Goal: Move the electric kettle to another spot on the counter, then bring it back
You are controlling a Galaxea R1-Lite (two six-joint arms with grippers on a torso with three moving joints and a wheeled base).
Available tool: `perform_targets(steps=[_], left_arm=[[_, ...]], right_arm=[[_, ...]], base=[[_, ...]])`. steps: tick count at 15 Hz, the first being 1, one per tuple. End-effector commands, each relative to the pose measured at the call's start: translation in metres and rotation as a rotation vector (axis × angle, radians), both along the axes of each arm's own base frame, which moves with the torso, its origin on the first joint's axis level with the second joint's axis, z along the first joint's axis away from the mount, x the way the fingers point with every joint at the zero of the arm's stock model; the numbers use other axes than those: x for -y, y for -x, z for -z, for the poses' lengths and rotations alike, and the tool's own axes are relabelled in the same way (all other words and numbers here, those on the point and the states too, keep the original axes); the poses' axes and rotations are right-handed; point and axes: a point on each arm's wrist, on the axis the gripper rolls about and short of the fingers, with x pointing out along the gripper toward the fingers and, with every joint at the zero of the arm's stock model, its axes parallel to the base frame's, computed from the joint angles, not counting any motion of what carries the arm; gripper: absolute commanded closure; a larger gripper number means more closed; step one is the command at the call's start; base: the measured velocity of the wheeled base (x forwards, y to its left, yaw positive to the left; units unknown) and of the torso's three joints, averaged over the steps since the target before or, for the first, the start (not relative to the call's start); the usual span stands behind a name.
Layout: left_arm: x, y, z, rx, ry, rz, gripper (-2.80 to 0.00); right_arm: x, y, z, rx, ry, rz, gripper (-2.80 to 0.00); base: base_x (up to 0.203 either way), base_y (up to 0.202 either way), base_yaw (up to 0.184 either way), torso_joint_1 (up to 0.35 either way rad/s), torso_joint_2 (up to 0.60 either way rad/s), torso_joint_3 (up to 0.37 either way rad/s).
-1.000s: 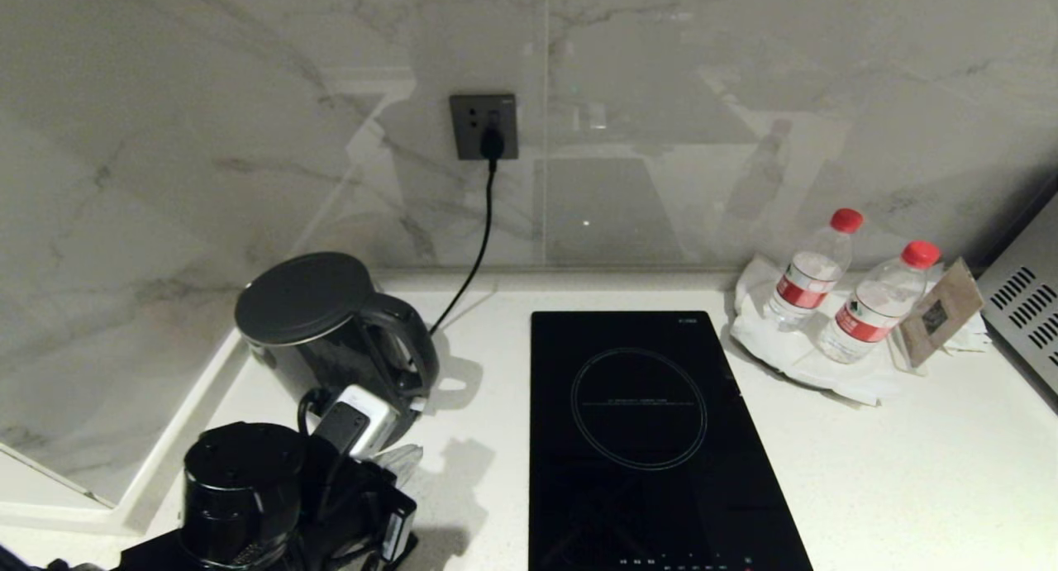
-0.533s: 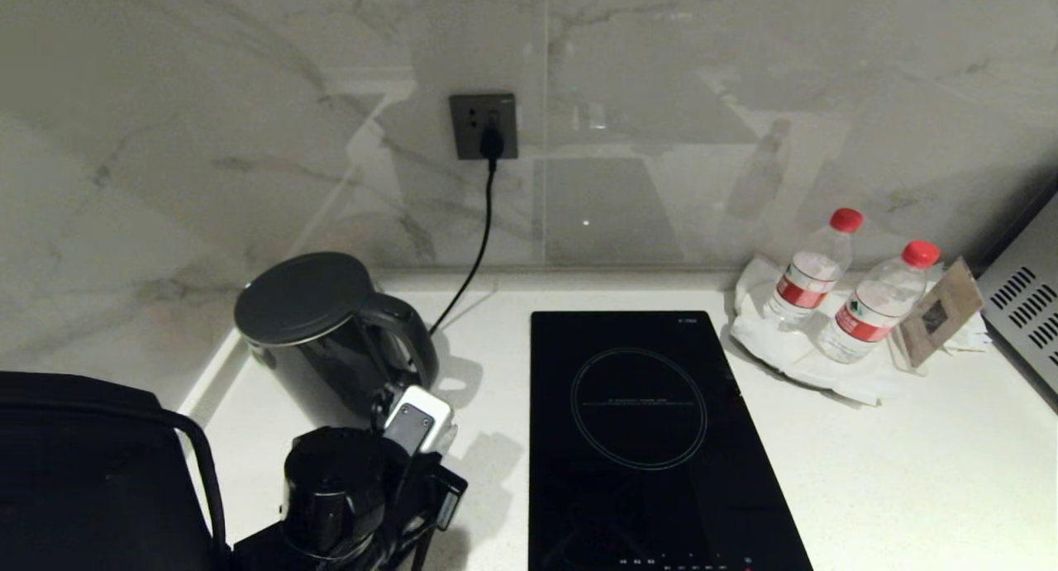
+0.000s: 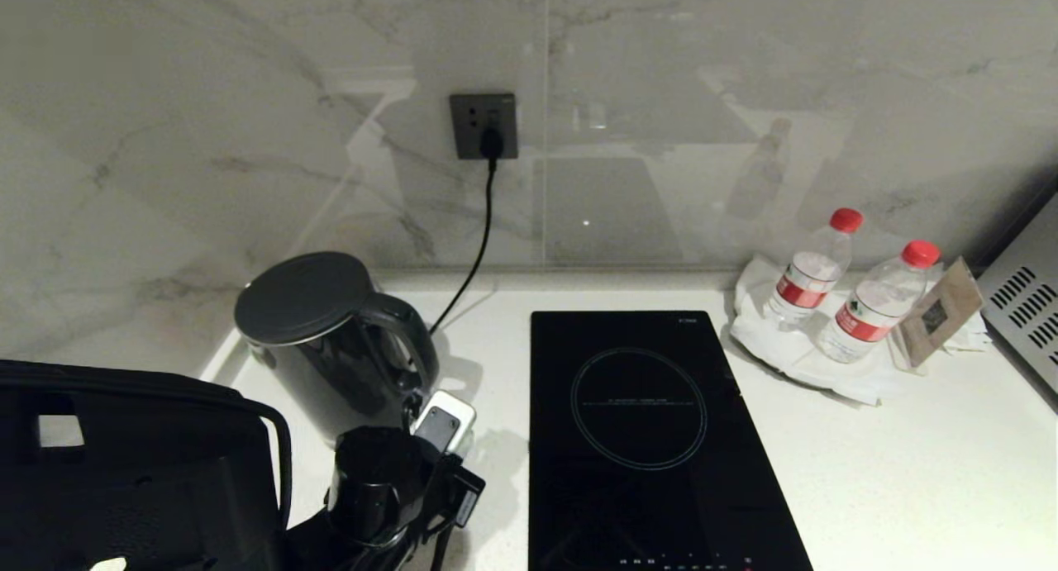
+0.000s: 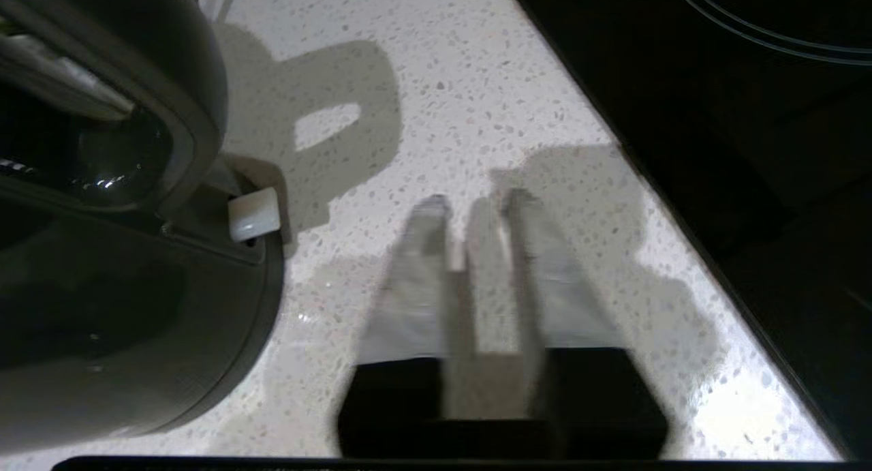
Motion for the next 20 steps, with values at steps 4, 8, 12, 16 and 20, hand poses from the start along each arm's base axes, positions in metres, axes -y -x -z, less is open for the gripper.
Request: perform_targets(steps=[4, 8, 12, 16, 20], left_arm=[[0.013, -0.016, 0.011, 0.020, 0.000, -0.034, -2.80], [0.019, -0.024, 0.019, 0.018, -0.007, -0.048, -2.80], [0.018, -0.030, 0.020, 0.028, -0.008, -0.080, -2.80], [0.006, -0.038, 0.017, 0.035, 0.000, -0.126, -2.80], [0.002, -0.039, 0.017, 0.040, 0.003, -0.136, -2.80]], right_arm=[[0.000, 0.000, 0.000, 0.000, 0.000, -0.002, 0.00], [0.000, 0.000, 0.000, 0.000, 0.000, 0.000, 0.00], [0.000, 0.000, 0.000, 0.000, 0.000, 0.000, 0.00], [0.000, 0.000, 0.000, 0.000, 0.000, 0.000, 0.00], [0.000, 0.000, 0.000, 0.000, 0.000, 0.000, 0.00]], base=[[0.000, 0.000, 0.000, 0.000, 0.00, 0.000], [0.000, 0.000, 0.000, 0.000, 0.00, 0.000], [0.000, 0.000, 0.000, 0.000, 0.00, 0.000], [0.000, 0.000, 0.000, 0.000, 0.00, 0.000], [0.000, 0.000, 0.000, 0.000, 0.00, 0.000]])
